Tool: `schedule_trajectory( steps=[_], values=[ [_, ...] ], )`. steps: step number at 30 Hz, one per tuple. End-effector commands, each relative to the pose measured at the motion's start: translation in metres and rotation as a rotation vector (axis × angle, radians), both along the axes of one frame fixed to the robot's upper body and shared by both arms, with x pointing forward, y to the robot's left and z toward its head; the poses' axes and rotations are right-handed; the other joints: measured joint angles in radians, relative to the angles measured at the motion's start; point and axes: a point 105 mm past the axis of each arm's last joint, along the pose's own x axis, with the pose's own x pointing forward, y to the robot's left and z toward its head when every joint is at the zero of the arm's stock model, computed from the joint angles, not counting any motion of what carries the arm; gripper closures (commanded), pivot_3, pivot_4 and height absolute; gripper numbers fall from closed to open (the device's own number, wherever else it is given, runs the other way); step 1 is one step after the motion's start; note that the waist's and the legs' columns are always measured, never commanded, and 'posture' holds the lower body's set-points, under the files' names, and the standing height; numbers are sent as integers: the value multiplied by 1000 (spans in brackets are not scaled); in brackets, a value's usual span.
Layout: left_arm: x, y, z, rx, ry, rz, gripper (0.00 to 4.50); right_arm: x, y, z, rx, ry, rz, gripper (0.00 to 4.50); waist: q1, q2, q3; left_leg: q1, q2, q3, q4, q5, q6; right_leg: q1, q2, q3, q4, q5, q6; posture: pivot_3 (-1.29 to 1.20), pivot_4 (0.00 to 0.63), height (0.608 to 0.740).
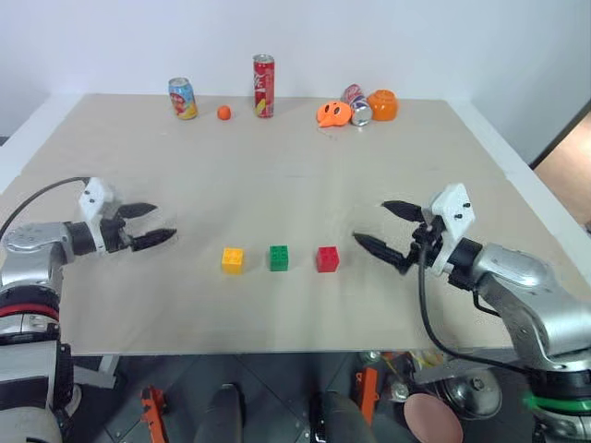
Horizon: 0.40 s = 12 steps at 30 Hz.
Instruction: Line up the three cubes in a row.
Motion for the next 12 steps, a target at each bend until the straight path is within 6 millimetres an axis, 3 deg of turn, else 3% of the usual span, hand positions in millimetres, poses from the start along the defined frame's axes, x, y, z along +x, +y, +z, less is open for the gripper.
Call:
schedule_trajectory(
  steps=[1,8,12],
  values=[
    [-1,-7,9,-116,-49,217,111,23,-24,-7,15,-41,-222,0,-1,0,0,1,0,0,1,0,0,1,0,0,1,0,0,0,150,740],
    [-40,-36,-20,-206,37,394,111,34,-65,-27,114,-24,-526,0,0,0,0,0,0,3,-1,0,0,-2,2,6,1,2,4,0,150,740],
    [-58,-40,-28,-267,51,492,111,33,-69,-38,130,-26,-595,0,0,0,0,5,0,4,-1,0,-1,0,3,7,1,2,2,0,150,740]
  ],
)
